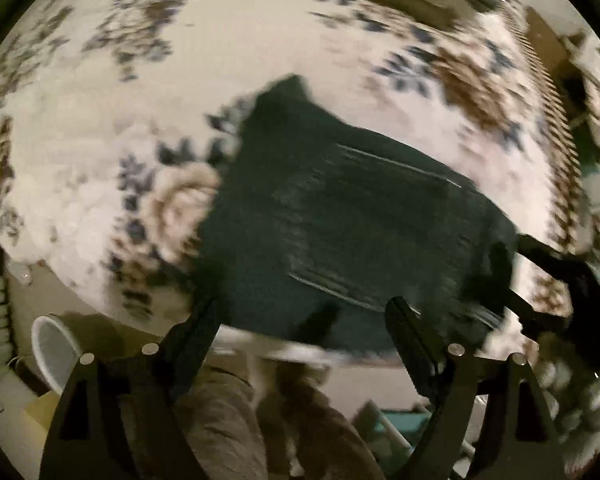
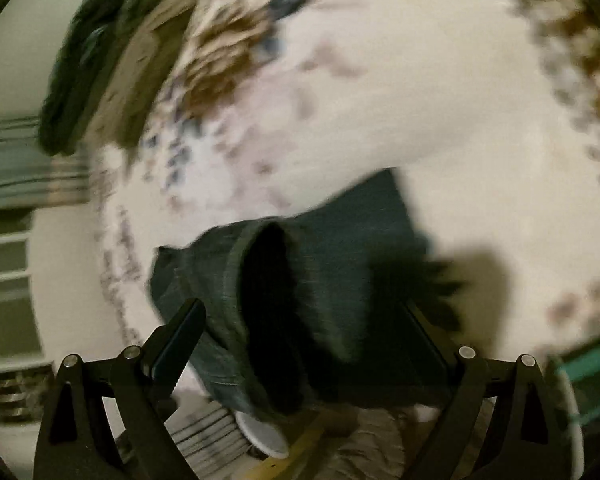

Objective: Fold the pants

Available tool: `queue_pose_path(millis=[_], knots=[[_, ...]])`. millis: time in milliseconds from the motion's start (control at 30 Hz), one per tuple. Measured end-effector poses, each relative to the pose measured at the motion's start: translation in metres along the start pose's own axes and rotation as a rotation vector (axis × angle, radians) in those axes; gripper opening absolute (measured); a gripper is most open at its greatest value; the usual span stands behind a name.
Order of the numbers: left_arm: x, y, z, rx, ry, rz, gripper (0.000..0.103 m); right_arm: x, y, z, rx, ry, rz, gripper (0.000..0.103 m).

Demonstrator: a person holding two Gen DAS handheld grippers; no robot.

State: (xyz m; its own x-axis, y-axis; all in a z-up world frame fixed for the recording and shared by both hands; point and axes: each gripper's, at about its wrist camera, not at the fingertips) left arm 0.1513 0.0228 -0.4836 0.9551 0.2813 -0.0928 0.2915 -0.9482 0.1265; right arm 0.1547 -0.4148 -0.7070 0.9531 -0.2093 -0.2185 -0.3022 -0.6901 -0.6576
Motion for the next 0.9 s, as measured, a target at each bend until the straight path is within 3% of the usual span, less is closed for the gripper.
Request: queue_pose_path(millis=[33,167,200,233,267,467,633,833,867,900], knots=[[0.004,-0.004,0.003,0.020,0.004,-0.007,0.083,0.006,-0.004,0.015,0.022,-0.043,-0.024,0.096],[0.018,-0.021,0.009,0.043,0.006,-0.045,0.083,0.021,-0.014,0.054,-0.083,-0.097,-0.044,0.096],[0.019,-0.024,0.008,0.046,0.008,-0.049,0.083,0.021,-0.018,0.054,-0.099,-0.080,-0.049,0.080],[0.020,-0.025,0.006,0.045,0.013,-0.051,0.083,0.020,-0.023,0.053,-0.106,-0.075,-0.072,0.025],[0.021,-0.026,0.003,0.043,0.020,-0.053,0.083,0.017,-0.033,0.051,-0.150,-0.081,-0.113,0.013],[0.021,-0.021,-0.014,0.003,0.054,-0.043,0.083,-0.011,-0.053,-0.004,-0.229,0.026,-0.150,0.010],[0.029,-0.007,-0.008,-0.052,0.065,-0.051,0.083,-0.015,-0.015,-0.051,-0.234,0.090,-0.070,0.010],[0.044,0.017,0.021,-0.082,0.043,-0.031,0.083,-0.005,0.030,-0.056,-0.216,0.067,0.025,0.010],[0.044,0.019,0.024,-0.078,0.039,-0.024,0.083,-0.003,0.032,-0.054,-0.231,0.061,0.021,0.011],[0.046,0.024,0.030,-0.071,0.029,-0.008,0.083,-0.002,0.035,-0.053,-0.255,0.056,0.022,0.024]])
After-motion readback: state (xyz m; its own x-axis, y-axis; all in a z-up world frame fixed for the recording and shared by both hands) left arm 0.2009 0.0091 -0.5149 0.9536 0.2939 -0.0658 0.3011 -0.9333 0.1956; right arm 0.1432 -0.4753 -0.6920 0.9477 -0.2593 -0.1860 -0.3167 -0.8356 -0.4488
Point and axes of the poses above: each gripper's, at about its wrist camera, not at the fingertips, and z roughly the way its jaws point, y to its right, x to its top, and after that the axes turned 12 degrees about -y, right-handed
